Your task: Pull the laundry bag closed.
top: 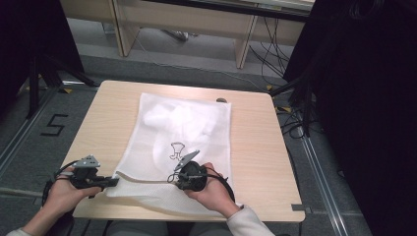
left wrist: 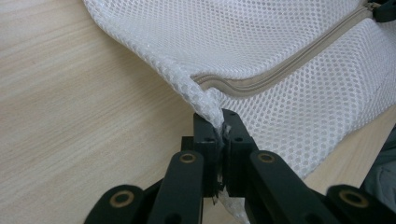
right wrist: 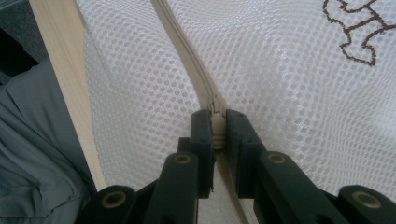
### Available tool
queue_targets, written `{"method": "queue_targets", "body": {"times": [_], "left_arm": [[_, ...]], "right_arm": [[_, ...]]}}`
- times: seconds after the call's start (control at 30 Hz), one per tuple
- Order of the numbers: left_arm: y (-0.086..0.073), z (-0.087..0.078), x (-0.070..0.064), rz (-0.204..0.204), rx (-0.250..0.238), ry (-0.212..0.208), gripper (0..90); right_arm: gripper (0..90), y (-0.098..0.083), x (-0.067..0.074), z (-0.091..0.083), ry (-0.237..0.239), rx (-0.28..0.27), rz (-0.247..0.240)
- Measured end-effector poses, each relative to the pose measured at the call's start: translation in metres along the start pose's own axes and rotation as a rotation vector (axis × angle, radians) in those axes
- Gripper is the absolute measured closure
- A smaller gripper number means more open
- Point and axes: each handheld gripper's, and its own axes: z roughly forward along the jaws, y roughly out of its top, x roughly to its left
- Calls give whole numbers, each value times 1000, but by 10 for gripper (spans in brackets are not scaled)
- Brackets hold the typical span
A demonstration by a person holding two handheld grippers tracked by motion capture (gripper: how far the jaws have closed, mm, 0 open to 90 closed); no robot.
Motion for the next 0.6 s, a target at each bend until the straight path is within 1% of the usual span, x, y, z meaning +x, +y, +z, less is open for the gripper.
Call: {"method": "queue_targets", "body": {"times": [0.03,0.1,0.13,0.17,0.2,0.23,0.27,0.3,0.33,0.37,0.4,0.43,0.47,0.5,0.6], "left_arm": [[0,0,0,1,4,3,858],[0,0,1,2,2,3,858],[1,-1,1,7,17,-2,858],[1,-2,3,21,32,4,858],[1,-1,2,19,19,7,858],[1,-1,2,19,19,7,858],[2,-2,3,21,35,9,858],[2,-2,3,22,37,1,858],[2,-2,3,22,37,2,858],[1,0,2,4,6,5,859],[2,-1,2,6,18,10,858],[2,-1,3,12,28,5,858],[1,-1,2,5,17,4,858],[1,-1,2,5,17,4,858],[1,-1,2,4,19,3,858]], "right_arm": [[823,0,0,0,6,0,1],[823,-1,0,-1,0,3,3],[823,-1,0,-1,-1,-1,4],[823,-1,0,-3,-1,-1,8],[823,-2,-1,-3,-4,-3,1],[823,-2,-1,-4,-3,-2,13],[823,-3,-1,-4,-4,-6,9],[823,-3,-1,-4,-5,-7,19],[823,-4,-2,-5,-3,-4,14],[823,-4,-2,-6,-2,-1,14],[823,-4,-2,-6,-10,-2,14],[823,-5,-1,-7,-10,0,24],[823,-5,-1,-7,-6,-2,23],[823,-5,-2,-7,-3,-4,15],[823,-5,-1,-8,-8,-3,13]]}}
